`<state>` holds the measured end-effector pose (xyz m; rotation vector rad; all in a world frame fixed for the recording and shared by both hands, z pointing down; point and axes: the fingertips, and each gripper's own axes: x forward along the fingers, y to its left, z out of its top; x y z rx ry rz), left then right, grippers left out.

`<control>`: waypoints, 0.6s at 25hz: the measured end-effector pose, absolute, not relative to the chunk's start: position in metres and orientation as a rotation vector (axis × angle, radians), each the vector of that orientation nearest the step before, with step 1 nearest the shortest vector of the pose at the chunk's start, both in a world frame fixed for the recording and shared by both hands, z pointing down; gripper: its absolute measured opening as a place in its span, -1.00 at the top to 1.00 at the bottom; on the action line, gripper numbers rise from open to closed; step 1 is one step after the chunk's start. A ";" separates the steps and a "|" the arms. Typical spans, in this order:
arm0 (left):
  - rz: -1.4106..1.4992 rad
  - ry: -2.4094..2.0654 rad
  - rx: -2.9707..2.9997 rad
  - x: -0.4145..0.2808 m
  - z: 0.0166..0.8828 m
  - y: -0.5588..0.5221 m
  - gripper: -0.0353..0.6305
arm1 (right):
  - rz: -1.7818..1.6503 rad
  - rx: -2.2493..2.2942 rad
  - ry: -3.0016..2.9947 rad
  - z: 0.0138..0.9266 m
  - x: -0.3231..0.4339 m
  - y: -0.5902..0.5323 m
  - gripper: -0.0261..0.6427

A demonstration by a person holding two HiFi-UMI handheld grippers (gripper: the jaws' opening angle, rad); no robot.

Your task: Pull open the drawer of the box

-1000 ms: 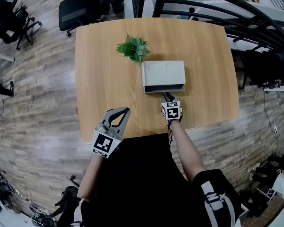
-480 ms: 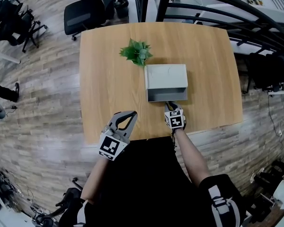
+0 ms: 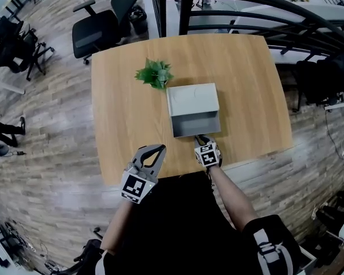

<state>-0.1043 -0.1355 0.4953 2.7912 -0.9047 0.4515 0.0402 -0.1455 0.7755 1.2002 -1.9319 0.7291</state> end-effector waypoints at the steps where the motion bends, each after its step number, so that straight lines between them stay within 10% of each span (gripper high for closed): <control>1: 0.462 -0.900 2.791 -0.102 0.495 -0.135 0.82 | 0.728 1.200 -1.932 0.776 0.042 -0.143 0.68; 15: 0.443 -0.886 2.785 -0.095 0.502 -0.115 0.82 | 0.700 1.182 -1.964 0.773 0.035 -0.127 0.69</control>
